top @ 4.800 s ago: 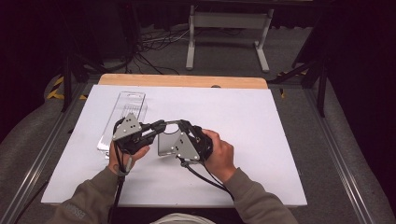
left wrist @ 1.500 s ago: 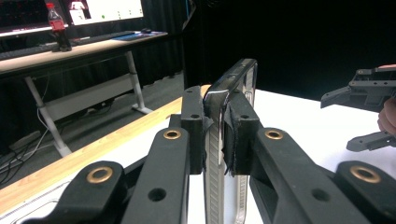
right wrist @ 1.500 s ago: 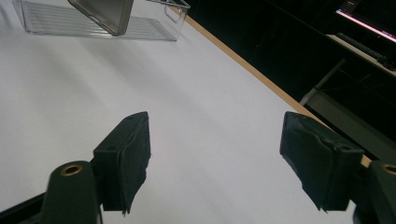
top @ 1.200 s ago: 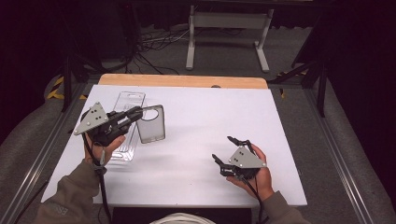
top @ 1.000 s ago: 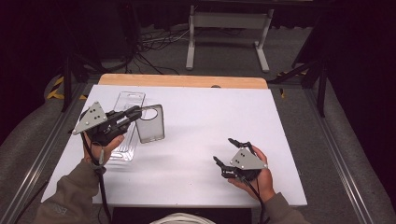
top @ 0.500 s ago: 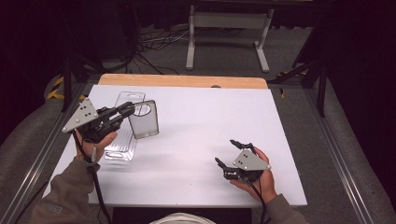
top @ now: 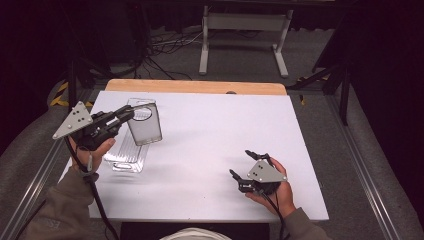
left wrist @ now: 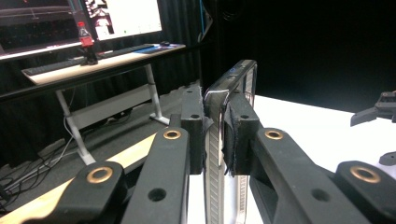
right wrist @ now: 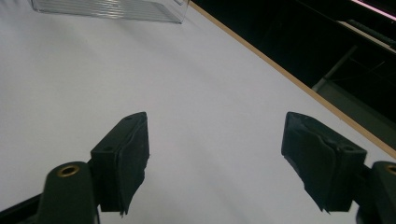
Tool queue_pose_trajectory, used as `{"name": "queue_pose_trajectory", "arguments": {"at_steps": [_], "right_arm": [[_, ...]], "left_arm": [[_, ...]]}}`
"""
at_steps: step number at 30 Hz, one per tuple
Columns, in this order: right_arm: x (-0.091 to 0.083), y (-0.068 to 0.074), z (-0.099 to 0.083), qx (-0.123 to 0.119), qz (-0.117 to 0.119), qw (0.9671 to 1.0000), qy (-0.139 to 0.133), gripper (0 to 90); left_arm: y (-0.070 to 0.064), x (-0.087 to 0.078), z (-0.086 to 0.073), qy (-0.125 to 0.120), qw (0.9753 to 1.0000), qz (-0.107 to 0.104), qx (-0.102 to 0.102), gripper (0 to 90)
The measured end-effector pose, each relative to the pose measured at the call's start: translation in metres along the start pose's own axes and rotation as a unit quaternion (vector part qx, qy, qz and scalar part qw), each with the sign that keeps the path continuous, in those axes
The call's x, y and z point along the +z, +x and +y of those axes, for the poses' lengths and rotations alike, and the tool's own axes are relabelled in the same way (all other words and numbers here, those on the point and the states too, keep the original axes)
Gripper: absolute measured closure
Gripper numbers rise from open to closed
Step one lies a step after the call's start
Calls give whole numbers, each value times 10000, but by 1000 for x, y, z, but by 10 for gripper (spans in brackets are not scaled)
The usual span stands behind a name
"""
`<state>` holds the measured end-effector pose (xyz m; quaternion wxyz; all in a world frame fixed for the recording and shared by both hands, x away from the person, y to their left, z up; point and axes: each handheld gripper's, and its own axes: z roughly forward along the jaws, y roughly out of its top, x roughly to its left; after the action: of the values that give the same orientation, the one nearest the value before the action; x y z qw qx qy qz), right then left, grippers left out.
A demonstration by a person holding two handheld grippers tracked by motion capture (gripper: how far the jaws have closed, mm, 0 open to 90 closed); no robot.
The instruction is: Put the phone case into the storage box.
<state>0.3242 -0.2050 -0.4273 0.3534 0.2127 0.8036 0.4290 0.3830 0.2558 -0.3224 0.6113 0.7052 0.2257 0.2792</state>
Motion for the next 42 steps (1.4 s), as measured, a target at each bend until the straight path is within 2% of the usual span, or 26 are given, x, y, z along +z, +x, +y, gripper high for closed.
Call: {"name": "queue_pose_trajectory", "arguments": {"at_steps": [25,28,31,33,34,37,40,42], "right_arm": [[3,1,-1,-42,40,10000,53,240],[4,1,-2,-38,57,10000,47,236],[3,1,-2,-15,65,10000,27,234],[4,1,-2,-12,49,10000,51,233],[4,1,-2,-10,46,10000,53,233],[4,0,-3,9,24,10000,74,232],[5,0,-3,-31,-11,9999,107,229],[4,-1,-3,-27,-16,9999,100,228]], "left_arm": [[18,-17,2,-175,9991,374,-15,804],[25,-19,0,-171,9989,442,-55,804],[33,-17,2,-132,9985,535,54,804],[40,-16,3,-157,9983,563,1,804],[43,-15,3,-152,9983,555,-20,804],[54,-8,0,-62,9982,580,101,804],[65,-2,-4,3,9980,623,87,804],[67,0,-5,-1,9979,647,48,804]]}}
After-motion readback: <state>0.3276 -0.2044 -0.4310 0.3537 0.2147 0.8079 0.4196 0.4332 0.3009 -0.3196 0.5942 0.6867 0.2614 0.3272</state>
